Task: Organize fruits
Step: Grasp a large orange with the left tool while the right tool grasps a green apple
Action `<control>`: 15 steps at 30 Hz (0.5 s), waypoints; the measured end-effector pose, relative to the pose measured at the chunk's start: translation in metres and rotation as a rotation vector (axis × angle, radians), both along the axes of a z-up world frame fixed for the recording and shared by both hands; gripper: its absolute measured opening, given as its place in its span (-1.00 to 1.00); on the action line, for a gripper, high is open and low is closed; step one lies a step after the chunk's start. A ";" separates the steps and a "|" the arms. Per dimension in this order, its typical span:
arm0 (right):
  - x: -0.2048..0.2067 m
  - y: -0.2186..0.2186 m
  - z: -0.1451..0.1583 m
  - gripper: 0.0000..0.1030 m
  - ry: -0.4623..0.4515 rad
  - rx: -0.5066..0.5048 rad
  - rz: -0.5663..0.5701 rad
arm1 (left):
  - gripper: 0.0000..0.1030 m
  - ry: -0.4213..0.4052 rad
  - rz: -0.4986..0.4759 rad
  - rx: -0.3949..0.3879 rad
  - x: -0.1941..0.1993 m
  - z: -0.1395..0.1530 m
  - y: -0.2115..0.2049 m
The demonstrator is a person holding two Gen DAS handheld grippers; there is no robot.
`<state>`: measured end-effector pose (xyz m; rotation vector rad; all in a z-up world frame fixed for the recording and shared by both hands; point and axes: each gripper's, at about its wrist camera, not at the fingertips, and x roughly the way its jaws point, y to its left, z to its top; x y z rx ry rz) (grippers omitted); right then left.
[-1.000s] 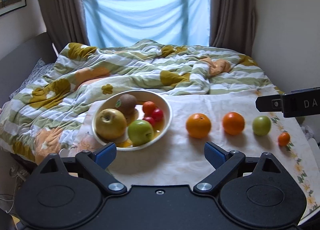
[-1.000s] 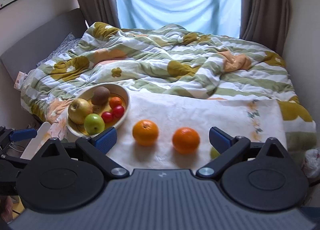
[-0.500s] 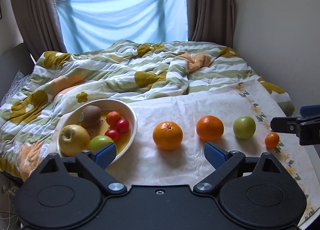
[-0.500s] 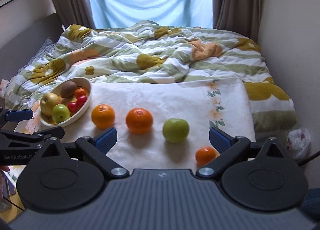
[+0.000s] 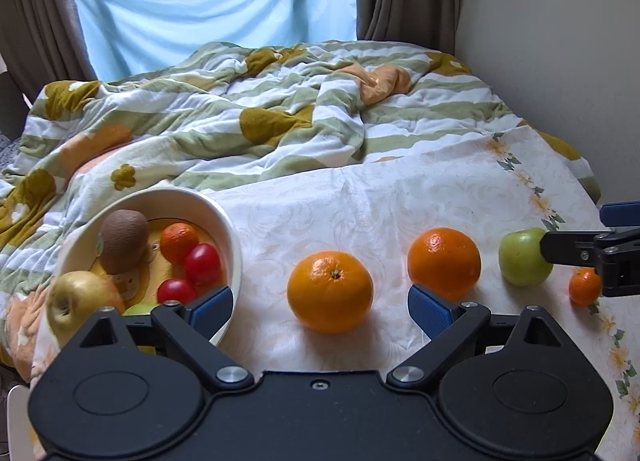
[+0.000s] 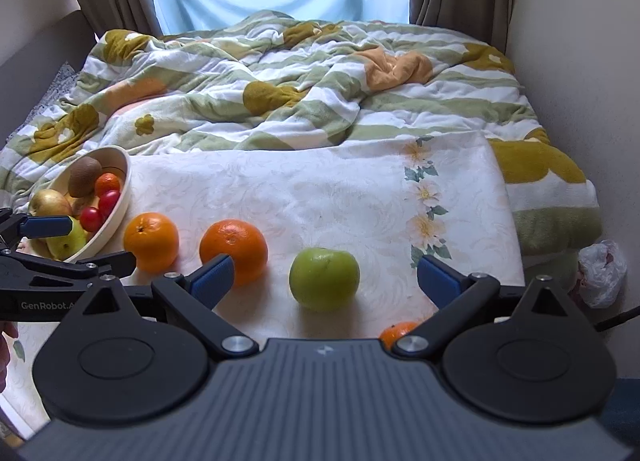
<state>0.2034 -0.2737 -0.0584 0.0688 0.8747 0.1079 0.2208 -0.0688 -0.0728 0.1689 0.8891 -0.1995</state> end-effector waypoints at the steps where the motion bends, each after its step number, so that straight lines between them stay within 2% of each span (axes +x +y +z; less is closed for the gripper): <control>1: 0.006 0.001 -0.004 1.00 0.012 0.001 -0.002 | 0.87 0.010 -0.008 0.004 0.005 -0.004 -0.001; 13: 0.040 0.009 -0.042 1.00 0.118 -0.015 -0.038 | 0.73 0.086 -0.070 0.019 0.030 -0.035 -0.007; 15: 0.042 0.010 -0.045 1.00 0.129 -0.017 -0.038 | 0.57 0.089 -0.071 0.011 0.032 -0.037 -0.006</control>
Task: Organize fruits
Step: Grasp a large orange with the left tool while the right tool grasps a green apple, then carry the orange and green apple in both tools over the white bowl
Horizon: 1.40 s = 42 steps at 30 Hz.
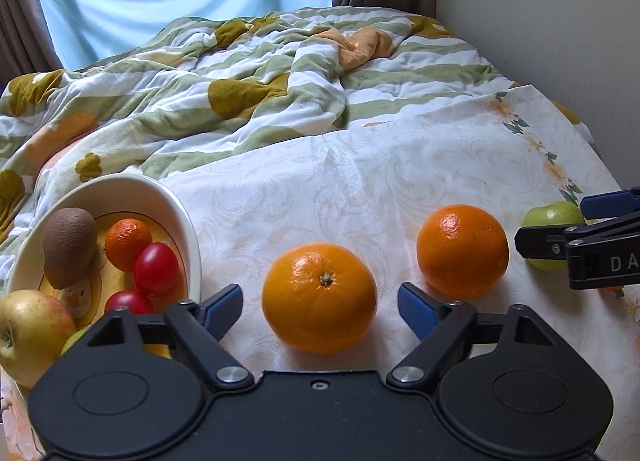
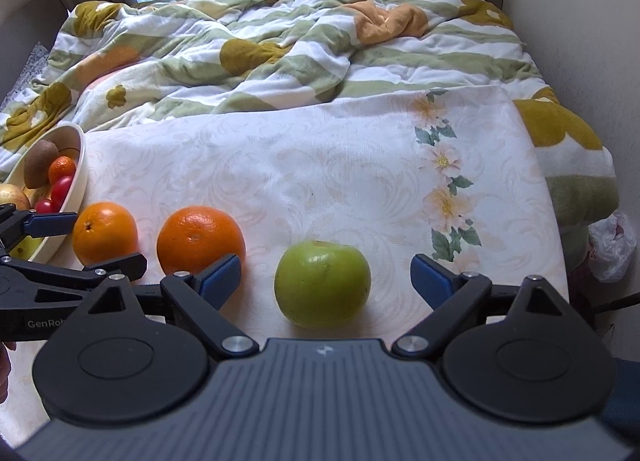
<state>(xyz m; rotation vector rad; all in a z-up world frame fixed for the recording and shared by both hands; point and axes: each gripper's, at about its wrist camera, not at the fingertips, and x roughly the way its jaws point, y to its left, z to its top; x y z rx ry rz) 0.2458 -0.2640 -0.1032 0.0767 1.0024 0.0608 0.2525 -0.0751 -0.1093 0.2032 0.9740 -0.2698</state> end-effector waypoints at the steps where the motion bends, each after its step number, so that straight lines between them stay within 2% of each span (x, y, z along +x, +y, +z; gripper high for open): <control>1: 0.002 0.001 -0.001 1.00 0.006 0.001 -0.001 | 0.36 0.008 -0.002 -0.004 0.001 -0.001 0.001; 2: 0.003 0.001 -0.003 0.99 0.013 0.003 -0.002 | 0.27 0.014 0.000 -0.001 0.002 -0.002 0.001; 6: 0.007 0.003 -0.009 0.81 0.036 0.011 -0.006 | 0.27 0.009 -0.010 -0.003 0.001 -0.003 0.002; 10: 0.010 0.004 -0.013 0.74 0.047 0.015 -0.017 | 0.26 0.003 -0.010 0.002 0.001 -0.003 0.001; 14: 0.011 0.005 -0.015 0.38 0.060 0.011 -0.023 | 0.26 0.003 -0.004 0.001 0.000 -0.003 0.001; 15: 0.011 0.005 -0.015 0.34 0.061 0.002 -0.025 | 0.26 0.004 -0.002 -0.001 0.000 -0.003 0.001; 26: -0.002 0.003 -0.005 0.33 0.033 0.019 -0.006 | 0.25 -0.057 0.035 -0.004 -0.021 0.019 0.003; 42: -0.053 0.024 0.051 0.33 -0.093 0.033 0.114 | 0.25 -0.192 0.170 -0.013 -0.099 0.073 0.023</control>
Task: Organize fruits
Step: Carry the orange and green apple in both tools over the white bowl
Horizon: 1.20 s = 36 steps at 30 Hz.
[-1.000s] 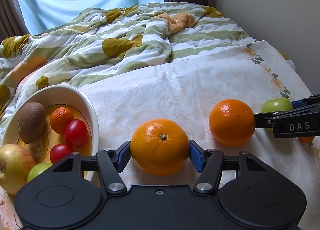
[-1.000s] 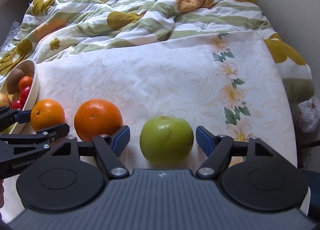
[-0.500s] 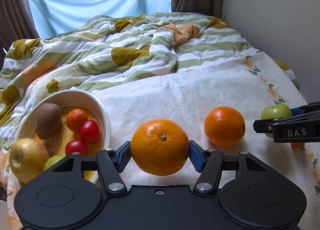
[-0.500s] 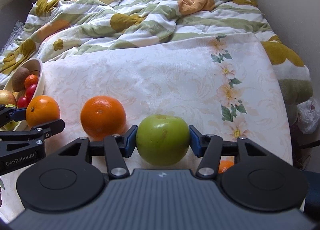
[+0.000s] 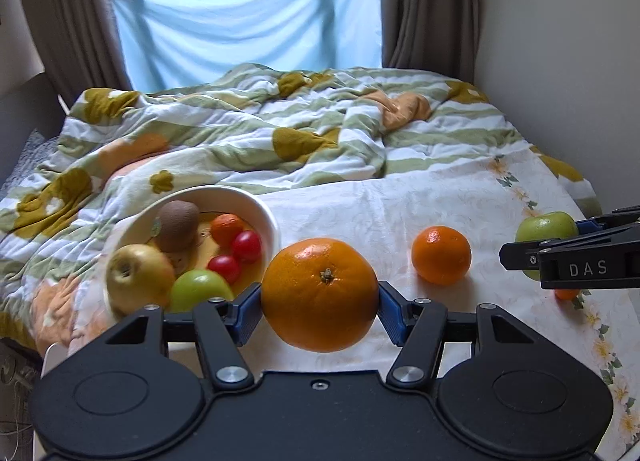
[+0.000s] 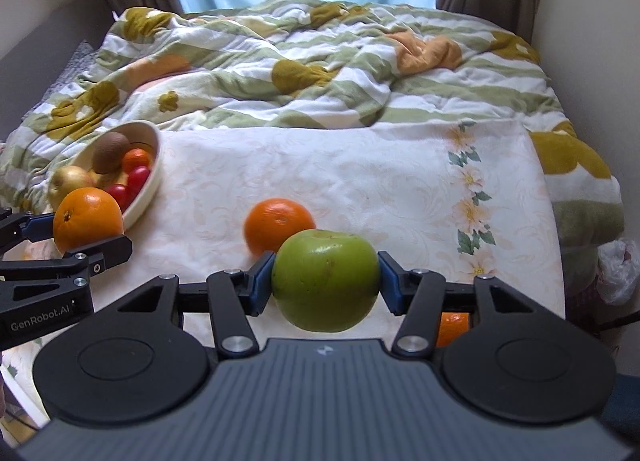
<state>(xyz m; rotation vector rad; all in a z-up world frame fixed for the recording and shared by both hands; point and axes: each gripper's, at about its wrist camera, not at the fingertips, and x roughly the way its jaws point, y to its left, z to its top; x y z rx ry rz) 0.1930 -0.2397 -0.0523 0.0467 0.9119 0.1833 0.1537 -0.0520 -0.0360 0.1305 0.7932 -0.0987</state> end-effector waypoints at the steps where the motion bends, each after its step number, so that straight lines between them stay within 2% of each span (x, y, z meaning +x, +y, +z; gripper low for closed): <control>1: -0.003 0.003 0.004 0.33 -0.011 0.001 0.013 | 0.25 -0.008 0.011 -0.001 -0.005 0.003 0.003; 10: -0.025 0.045 0.037 0.33 -0.088 0.007 0.168 | 0.25 -0.072 0.147 -0.007 -0.043 0.031 0.042; 18: -0.033 0.099 0.060 0.33 -0.126 0.005 0.235 | 0.25 -0.076 0.179 -0.021 -0.045 0.045 0.098; 28: -0.008 0.159 0.081 0.33 -0.125 0.038 0.198 | 0.25 -0.055 0.129 -0.030 0.006 0.048 0.158; 36: 0.033 0.191 0.071 0.33 -0.101 0.036 0.136 | 0.25 -0.016 0.065 -0.030 0.061 0.034 0.181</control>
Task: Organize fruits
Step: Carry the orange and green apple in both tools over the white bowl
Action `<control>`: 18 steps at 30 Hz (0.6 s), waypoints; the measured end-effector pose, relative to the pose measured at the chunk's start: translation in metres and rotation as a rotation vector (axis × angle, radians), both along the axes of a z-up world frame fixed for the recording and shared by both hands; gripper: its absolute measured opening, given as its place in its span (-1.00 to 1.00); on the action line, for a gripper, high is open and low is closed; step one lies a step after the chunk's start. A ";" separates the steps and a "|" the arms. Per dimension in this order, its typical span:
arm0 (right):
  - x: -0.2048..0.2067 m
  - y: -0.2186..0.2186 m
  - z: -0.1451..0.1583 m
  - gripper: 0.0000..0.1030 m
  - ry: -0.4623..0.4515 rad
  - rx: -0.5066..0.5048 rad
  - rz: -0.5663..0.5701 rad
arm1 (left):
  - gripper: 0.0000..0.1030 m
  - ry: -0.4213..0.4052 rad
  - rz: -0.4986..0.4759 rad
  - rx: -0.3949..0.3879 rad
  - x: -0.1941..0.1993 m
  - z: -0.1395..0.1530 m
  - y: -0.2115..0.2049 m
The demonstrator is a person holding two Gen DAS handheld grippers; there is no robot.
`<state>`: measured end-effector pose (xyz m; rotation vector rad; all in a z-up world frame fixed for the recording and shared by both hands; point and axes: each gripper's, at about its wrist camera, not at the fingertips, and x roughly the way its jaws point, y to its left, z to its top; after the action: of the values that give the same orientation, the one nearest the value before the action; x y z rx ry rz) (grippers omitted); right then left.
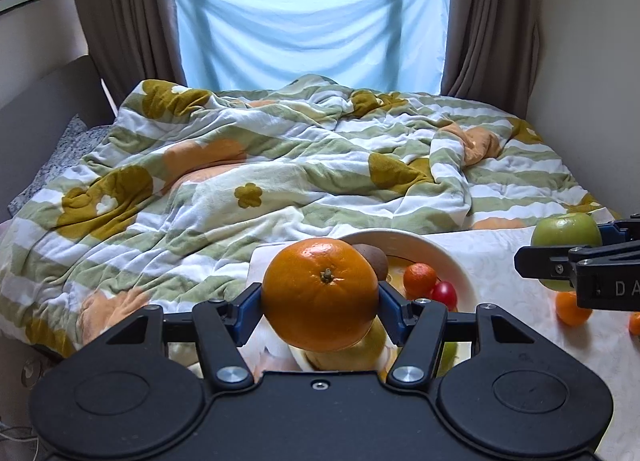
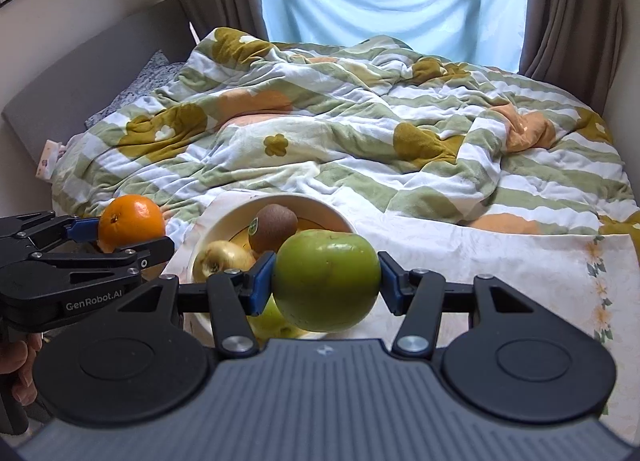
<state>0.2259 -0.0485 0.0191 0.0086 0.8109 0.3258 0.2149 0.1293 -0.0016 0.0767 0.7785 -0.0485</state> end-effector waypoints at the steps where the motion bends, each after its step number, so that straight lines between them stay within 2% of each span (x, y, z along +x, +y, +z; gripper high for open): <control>1: 0.006 0.003 -0.002 0.33 0.005 0.000 -0.008 | 0.25 0.008 -0.009 0.000 0.009 -0.003 0.002; 9: 0.047 0.021 -0.025 0.33 0.061 -0.025 -0.055 | 0.25 0.086 -0.063 -0.018 0.064 -0.033 0.010; 18: 0.079 0.022 -0.051 0.33 0.125 -0.020 -0.112 | 0.25 0.168 -0.073 -0.044 0.097 -0.062 0.023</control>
<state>0.3046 -0.0267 -0.0317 0.0556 0.9335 0.2126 0.3116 0.1519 -0.0640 0.0600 0.9415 -0.1425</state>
